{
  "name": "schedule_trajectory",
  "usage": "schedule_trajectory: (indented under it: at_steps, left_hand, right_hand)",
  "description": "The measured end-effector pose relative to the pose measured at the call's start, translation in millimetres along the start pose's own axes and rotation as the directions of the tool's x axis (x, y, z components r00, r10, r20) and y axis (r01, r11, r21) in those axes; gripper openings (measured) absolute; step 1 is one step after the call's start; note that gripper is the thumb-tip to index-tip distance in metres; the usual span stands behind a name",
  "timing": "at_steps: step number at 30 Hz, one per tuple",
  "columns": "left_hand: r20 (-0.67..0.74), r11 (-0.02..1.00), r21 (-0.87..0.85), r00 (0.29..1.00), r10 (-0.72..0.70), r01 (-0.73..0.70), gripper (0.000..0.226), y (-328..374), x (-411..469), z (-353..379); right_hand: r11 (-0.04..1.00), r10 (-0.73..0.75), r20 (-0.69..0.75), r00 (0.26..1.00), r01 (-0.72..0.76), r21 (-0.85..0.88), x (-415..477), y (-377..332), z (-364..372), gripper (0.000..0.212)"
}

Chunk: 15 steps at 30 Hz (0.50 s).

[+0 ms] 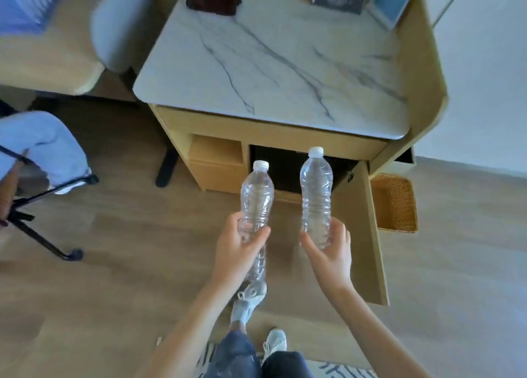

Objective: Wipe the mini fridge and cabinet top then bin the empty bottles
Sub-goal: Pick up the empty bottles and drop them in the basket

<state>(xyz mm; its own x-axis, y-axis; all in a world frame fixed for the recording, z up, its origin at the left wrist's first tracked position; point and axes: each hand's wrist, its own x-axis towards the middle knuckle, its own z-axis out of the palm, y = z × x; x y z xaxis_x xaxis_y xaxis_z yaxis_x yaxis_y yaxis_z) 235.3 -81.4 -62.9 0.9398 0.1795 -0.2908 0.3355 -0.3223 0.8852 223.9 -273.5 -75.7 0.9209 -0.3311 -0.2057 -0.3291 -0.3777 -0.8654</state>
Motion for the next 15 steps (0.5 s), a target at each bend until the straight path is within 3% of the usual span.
schedule_trajectory:
  at_steps: [7, 15]
  left_hand:
    - [0.059, 0.987, -0.046, 0.985, 0.159, -0.157, 0.037, 66.4, -14.7, -31.6]
    - [0.208, 0.956, -0.113, 0.935, 0.288, -0.269, 0.045, 102.8, 12.5, -34.1]
  right_hand:
    - [0.992, -0.111, -0.088, 0.990, 0.116, 0.048, -27.8, -61.1, -27.2, 0.056]
    - [0.982, -0.066, -0.269, 0.961, 0.110, 0.151, -38.9, -83.4, -38.3, 0.062]
